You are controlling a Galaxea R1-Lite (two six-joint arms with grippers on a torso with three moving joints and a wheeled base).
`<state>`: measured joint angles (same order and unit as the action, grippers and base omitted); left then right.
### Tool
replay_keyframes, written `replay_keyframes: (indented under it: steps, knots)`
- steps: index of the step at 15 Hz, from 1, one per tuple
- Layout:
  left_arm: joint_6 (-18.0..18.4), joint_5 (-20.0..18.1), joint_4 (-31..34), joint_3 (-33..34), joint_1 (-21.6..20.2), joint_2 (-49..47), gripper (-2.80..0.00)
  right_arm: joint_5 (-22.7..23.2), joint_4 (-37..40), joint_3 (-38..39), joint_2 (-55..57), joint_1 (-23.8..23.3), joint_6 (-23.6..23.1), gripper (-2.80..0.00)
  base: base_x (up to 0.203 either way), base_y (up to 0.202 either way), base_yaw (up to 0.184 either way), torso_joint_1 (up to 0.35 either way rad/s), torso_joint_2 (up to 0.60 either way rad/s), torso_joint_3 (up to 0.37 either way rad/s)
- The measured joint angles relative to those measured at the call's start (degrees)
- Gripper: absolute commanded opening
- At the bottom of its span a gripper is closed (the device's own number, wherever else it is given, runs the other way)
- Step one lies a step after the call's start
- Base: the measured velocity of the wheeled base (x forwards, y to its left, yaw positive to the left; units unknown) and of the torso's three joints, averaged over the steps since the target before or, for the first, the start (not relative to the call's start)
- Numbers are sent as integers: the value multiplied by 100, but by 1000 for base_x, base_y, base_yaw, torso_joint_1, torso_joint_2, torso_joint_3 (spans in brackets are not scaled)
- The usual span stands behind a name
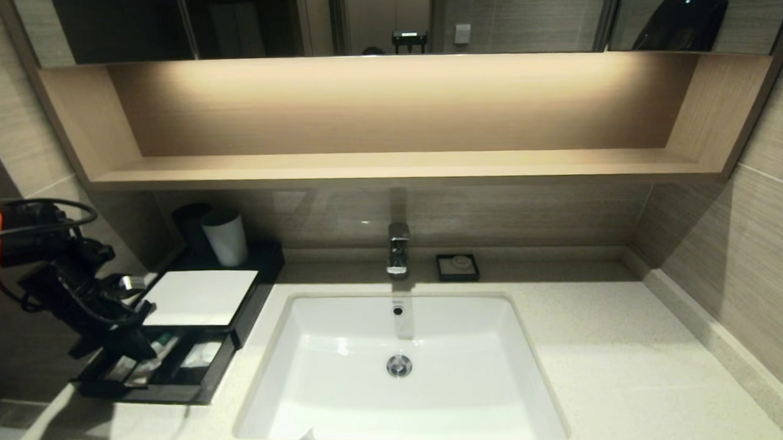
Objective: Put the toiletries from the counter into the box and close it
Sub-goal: Place the bathroom toiletry into the drawer
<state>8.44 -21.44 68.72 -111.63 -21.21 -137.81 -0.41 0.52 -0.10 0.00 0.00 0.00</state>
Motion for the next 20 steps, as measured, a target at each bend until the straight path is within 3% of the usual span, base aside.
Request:
replay_keyframes:
  steps: [16,17,20]
  knots:
    - [-83,-20,-425,0,49,-111,-280,0,0,0,0,0,1,-280,0,0,0,0,0,0]
    - [-80,-22,-439,0,49,-111,0,-2,0,0,0,0,0,-280,0,0,0,0,0,0]
    - [-84,-30,-458,0,51,-105,0,0,-1,0,0,0,0,-280,0,0,0,0,0,0]
